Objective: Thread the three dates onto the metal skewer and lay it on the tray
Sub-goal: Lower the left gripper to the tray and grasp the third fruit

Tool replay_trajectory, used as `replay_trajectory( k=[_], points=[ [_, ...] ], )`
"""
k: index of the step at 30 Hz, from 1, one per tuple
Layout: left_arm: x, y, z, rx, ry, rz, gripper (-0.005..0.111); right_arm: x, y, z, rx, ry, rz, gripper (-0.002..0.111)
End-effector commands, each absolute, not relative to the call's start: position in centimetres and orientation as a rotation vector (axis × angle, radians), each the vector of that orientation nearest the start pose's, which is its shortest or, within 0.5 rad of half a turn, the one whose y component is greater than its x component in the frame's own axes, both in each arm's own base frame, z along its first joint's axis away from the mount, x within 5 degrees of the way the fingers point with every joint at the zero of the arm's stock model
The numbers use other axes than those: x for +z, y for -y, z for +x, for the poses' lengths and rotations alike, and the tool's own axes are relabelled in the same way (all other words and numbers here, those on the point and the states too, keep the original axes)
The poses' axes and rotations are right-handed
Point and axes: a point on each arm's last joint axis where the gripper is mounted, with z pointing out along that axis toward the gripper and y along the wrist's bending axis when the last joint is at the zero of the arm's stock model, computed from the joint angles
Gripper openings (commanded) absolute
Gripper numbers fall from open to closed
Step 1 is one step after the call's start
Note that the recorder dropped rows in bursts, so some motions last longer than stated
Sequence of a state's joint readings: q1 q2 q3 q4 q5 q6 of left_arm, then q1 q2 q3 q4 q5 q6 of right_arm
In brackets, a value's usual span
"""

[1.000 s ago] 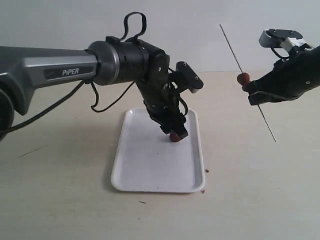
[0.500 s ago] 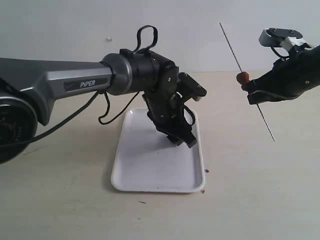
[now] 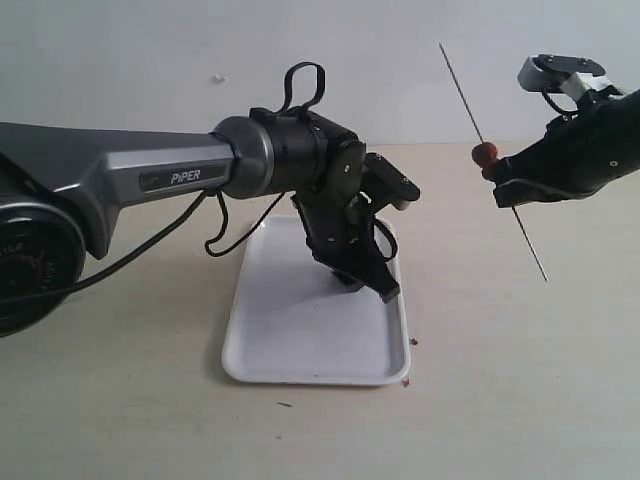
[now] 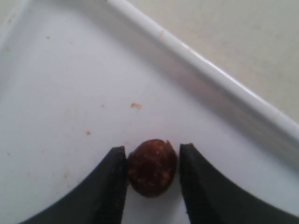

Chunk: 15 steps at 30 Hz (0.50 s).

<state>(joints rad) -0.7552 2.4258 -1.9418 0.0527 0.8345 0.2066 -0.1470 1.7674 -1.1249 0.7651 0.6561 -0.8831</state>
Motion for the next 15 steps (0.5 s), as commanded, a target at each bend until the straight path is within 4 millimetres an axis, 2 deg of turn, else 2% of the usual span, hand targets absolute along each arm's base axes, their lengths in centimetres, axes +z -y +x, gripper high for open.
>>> replay_trajectory(
  k=[1, 4, 5, 11, 15],
  points=[
    [11.3, 34.8, 37.2, -0.072, -2.468, 1.334, 0.037, 21.0, 1.5, 35.9, 0.427, -2.511, -0.255, 0.0],
    [11.3, 34.7, 37.2, -0.071, -2.471, 1.336, 0.021, 21.0, 1.5, 35.9, 0.429, -2.51, -0.253, 0.0],
    [11.3, 34.7, 37.2, -0.071, -2.471, 1.336, 0.02, 21.0, 1.5, 35.9, 0.429, -2.51, -0.253, 0.0],
    [11.5, 34.5, 37.3, -0.069, -2.476, 1.329, 0.03, 21.0, 1.5, 35.9, 0.422, -2.506, -0.26, 0.0],
    [13.0, 33.7, 37.9, -0.076, -2.484, 1.294, 0.029, 21.0, 1.5, 35.9, 0.42, -2.505, -0.276, 0.0]
  ],
)
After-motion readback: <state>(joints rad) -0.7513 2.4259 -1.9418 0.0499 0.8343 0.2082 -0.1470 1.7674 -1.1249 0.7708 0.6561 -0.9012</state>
